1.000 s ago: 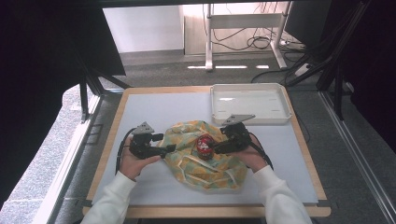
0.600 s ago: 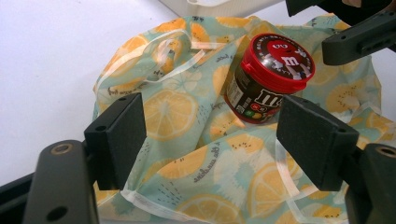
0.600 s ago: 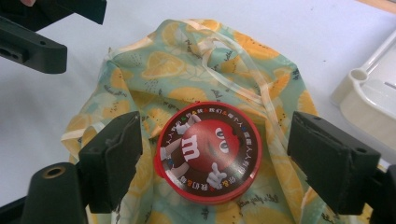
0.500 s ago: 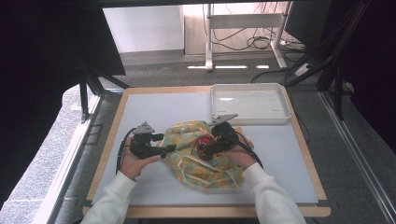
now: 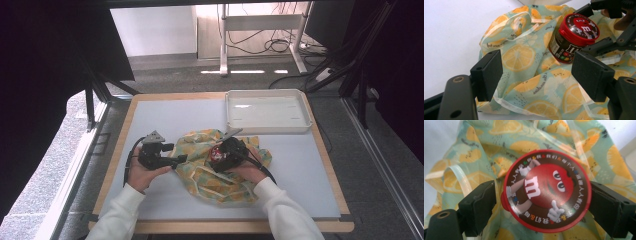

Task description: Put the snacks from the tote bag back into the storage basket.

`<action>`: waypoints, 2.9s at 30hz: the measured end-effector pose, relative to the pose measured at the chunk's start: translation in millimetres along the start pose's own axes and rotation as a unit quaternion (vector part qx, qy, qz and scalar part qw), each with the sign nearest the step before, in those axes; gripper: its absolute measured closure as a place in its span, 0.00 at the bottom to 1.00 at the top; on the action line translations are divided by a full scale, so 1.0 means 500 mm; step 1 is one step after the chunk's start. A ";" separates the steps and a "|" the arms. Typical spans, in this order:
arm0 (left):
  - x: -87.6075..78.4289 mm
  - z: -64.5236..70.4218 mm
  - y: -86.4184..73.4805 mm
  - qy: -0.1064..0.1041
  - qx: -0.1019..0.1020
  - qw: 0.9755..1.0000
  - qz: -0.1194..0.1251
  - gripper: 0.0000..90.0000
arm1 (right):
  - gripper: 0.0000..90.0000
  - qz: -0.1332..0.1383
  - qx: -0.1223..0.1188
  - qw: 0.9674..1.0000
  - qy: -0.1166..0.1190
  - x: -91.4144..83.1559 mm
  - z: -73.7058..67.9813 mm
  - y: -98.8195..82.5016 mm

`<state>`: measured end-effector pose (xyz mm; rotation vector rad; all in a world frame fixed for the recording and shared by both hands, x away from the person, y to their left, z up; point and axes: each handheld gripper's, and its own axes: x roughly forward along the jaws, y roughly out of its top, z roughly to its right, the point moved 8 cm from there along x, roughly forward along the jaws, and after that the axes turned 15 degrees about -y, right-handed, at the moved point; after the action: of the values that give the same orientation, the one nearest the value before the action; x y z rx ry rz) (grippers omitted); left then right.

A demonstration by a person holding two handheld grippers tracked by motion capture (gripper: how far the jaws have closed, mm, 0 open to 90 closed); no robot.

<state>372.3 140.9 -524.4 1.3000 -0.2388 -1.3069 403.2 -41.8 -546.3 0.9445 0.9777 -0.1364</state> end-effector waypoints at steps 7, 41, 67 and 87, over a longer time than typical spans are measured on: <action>0.003 0.003 -0.001 -0.005 0.001 1.000 -0.003 0.28 | 0.26 0.001 -0.011 1.000 -0.018 0.004 0.003 -0.006; -0.008 -0.006 0.002 0.000 -0.007 1.000 0.016 0.29 | 0.27 0.078 0.003 0.997 0.006 -0.114 0.030 0.047; -0.011 -0.009 0.003 0.003 -0.009 1.000 0.018 0.28 | 0.27 0.112 0.032 0.993 0.011 -0.159 0.057 0.084; -0.003 -0.007 -0.002 -0.003 -0.008 1.000 0.005 0.28 | 0.27 0.114 0.044 0.992 -0.003 -0.159 0.099 0.123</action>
<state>373.6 144.4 -525.8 1.2805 -0.2392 -1.3017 419.4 -64.1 -437.6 1.1298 0.8569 0.0105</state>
